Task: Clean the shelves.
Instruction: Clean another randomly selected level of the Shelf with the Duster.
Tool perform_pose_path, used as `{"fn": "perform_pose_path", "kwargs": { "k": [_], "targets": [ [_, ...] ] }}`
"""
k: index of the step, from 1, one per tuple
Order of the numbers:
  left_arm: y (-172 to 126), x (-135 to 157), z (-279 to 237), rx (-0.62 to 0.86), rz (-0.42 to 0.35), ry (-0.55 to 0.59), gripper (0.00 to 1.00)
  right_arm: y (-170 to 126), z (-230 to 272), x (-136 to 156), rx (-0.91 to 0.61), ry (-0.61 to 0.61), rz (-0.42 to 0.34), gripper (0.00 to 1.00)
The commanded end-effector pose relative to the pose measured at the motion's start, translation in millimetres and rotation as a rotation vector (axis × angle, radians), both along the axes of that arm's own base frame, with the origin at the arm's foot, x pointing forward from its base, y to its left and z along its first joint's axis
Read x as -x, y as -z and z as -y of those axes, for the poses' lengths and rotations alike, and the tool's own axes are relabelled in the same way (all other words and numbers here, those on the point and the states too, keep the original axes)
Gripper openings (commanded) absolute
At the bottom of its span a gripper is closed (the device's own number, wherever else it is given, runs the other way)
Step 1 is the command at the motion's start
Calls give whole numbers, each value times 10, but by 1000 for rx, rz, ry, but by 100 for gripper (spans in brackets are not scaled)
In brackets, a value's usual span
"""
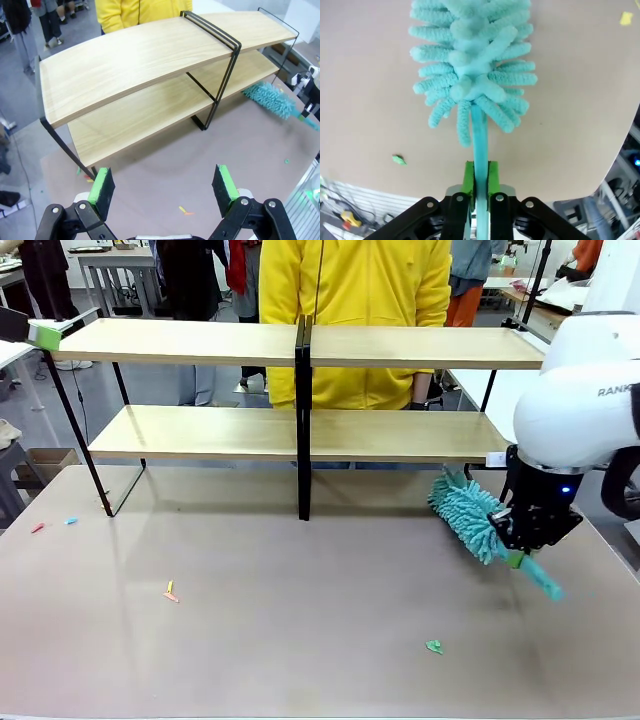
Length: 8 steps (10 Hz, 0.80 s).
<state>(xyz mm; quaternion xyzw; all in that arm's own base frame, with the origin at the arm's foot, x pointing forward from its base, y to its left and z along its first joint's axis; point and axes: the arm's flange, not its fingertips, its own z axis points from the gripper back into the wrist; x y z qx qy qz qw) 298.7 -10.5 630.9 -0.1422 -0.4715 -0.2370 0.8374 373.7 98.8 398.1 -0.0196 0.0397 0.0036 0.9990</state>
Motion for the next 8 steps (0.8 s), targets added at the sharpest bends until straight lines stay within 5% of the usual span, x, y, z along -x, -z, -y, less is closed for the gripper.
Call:
{"fn": "perform_pose_path", "kwargs": {
  "k": [1,8],
  "targets": [
    [-6,3,-6,1,2,1,100,90,-199,-76,56,149,42,12],
    [-6,3,-6,1,2,1,100,269,-227,-336,136,399,162,12]
  ]
}}
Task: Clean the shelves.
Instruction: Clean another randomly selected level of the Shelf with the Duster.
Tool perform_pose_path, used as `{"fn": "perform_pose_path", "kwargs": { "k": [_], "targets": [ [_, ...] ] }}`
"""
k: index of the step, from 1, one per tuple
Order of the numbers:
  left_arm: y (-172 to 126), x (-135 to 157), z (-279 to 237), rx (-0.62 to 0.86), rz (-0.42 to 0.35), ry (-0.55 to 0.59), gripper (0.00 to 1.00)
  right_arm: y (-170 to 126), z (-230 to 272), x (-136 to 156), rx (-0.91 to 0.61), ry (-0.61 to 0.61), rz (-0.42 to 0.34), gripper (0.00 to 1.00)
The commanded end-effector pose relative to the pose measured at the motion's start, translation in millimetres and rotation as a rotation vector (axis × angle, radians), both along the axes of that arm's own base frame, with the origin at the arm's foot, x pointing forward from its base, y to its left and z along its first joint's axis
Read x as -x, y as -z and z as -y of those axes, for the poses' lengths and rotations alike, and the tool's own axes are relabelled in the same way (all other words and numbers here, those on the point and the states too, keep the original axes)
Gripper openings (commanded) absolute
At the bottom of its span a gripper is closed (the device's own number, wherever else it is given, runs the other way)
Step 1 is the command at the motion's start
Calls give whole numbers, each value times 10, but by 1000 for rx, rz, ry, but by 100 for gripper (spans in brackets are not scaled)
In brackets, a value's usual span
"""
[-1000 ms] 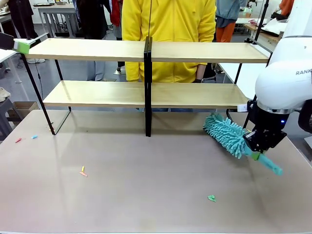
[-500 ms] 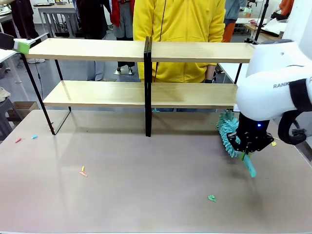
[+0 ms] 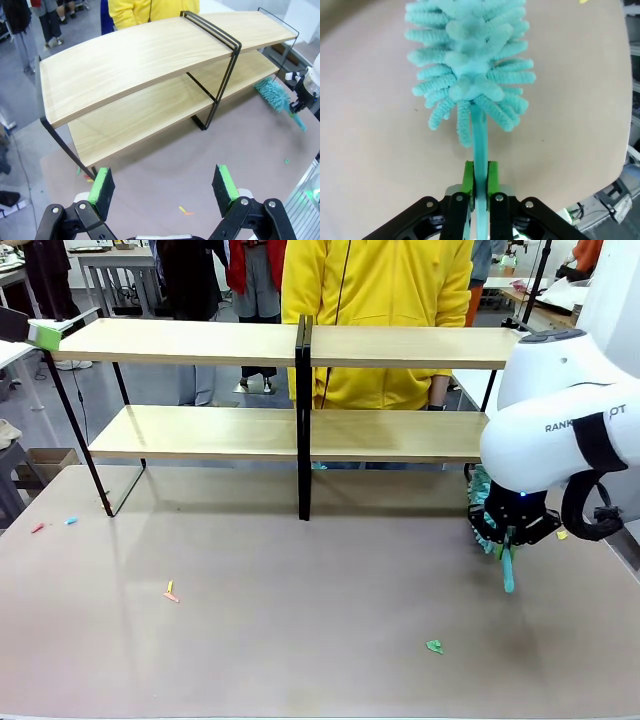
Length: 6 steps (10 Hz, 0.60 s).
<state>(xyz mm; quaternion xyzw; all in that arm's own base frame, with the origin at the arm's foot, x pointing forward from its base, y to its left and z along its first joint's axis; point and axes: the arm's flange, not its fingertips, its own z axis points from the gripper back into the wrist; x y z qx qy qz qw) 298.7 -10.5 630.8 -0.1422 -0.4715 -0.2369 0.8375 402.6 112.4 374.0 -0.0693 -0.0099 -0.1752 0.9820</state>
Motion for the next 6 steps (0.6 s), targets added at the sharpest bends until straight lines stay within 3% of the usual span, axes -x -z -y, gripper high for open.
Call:
{"fn": "perform_pose_path", "kwargs": {
  "k": [1,6],
  "targets": [
    [-6,3,-6,0,2,1,100,59,-142,-39,28,4,78,12],
    [-6,3,-6,0,2,1,100,82,-65,10,-120,-192,22,12]
  ]
}}
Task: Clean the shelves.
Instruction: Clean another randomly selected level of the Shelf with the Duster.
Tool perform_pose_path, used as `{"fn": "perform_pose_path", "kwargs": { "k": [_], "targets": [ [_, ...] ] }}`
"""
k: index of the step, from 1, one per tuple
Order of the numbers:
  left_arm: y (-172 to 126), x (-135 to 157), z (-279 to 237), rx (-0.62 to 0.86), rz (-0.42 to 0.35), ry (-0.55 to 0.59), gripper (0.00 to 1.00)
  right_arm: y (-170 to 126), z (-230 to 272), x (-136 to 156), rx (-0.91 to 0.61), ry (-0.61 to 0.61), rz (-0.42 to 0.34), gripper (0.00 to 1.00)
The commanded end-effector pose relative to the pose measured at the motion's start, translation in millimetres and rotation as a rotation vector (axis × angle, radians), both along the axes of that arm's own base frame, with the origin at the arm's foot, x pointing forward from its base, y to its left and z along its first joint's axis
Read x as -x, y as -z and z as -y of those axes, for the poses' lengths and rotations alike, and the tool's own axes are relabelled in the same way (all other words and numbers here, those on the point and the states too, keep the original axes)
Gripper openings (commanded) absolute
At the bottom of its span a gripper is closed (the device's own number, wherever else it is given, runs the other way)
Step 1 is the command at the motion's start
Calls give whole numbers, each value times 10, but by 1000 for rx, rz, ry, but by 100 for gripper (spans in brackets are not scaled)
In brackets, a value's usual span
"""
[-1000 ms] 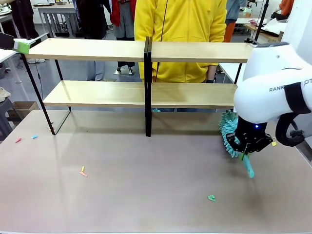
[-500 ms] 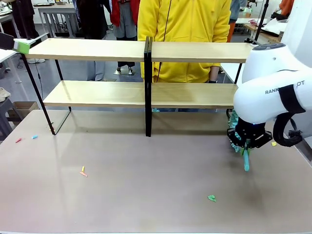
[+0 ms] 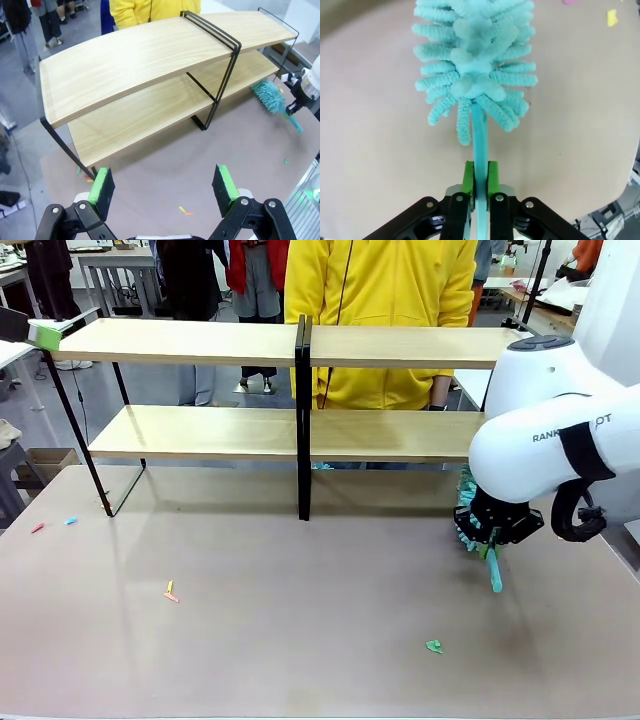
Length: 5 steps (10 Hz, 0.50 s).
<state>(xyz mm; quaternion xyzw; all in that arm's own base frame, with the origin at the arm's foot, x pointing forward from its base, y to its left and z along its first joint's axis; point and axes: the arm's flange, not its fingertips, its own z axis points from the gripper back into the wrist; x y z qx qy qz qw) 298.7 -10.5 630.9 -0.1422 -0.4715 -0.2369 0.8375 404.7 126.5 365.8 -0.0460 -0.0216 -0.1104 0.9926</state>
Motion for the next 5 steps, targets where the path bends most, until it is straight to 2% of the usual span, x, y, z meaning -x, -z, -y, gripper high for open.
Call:
{"fn": "perform_pose_path", "kwargs": {
  "k": [1,2,3,4,5],
  "targets": [
    [-6,3,-6,0,2,1,100,-46,132,90,-124,-129,-21,12],
    [-6,3,-6,0,2,1,100,-150,261,195,-177,-192,-41,12],
    [-6,3,-6,0,2,1,100,-310,468,390,-238,-283,-103,12],
    [-6,3,-6,0,2,1,100,-461,678,625,-249,-371,-128,12],
    [-6,3,-6,0,2,1,100,-600,931,884,-254,-478,-227,12]
  ]
}}
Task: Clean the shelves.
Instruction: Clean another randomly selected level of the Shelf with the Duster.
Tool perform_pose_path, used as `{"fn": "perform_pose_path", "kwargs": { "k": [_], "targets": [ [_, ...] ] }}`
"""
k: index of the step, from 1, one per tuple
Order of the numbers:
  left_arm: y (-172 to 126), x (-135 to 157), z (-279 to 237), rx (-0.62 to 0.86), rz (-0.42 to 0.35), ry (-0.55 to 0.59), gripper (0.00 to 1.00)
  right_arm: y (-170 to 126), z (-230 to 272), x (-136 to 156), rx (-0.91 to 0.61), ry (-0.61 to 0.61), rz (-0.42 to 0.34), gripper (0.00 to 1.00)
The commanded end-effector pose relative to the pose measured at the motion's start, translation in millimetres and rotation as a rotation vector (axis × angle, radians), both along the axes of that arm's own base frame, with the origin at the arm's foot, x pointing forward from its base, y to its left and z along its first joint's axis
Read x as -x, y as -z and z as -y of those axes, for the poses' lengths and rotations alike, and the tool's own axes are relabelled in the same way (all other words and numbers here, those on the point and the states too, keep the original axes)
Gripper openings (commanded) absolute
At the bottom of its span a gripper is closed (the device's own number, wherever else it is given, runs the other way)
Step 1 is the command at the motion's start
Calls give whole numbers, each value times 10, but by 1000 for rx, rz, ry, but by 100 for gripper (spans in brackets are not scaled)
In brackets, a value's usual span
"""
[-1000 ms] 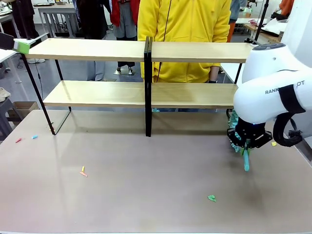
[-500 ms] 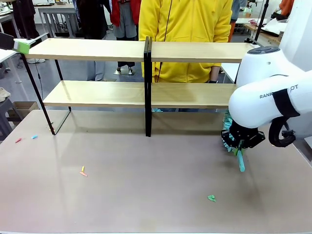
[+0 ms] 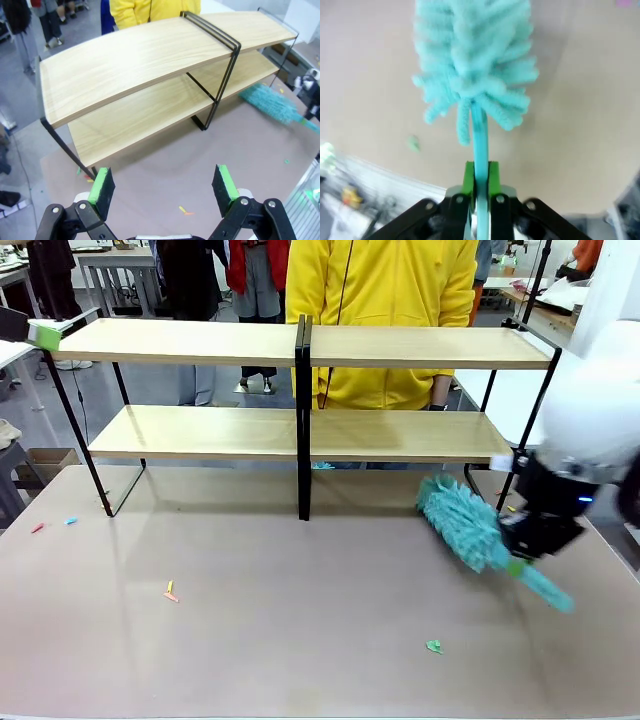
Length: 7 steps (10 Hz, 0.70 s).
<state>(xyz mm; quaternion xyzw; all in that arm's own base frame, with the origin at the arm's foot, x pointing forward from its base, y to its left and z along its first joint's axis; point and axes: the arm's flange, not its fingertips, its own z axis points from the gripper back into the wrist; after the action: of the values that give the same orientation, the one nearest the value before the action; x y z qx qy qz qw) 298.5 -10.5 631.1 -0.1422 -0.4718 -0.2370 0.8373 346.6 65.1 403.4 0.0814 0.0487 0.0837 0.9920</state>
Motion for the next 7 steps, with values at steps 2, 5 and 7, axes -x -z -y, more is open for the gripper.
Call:
{"fn": "perform_pose_path", "kwargs": {
  "k": [2,5,7],
  "targets": [
    [-4,1,-6,0,1,0,100,-401,822,815,-30,-330,-148,12],
    [-4,1,-6,0,1,0,100,-800,1480,1709,-100,-364,-16,12],
    [-4,1,-6,0,1,0,100,-1277,1623,2092,-97,-295,205,12]
  ]
}}
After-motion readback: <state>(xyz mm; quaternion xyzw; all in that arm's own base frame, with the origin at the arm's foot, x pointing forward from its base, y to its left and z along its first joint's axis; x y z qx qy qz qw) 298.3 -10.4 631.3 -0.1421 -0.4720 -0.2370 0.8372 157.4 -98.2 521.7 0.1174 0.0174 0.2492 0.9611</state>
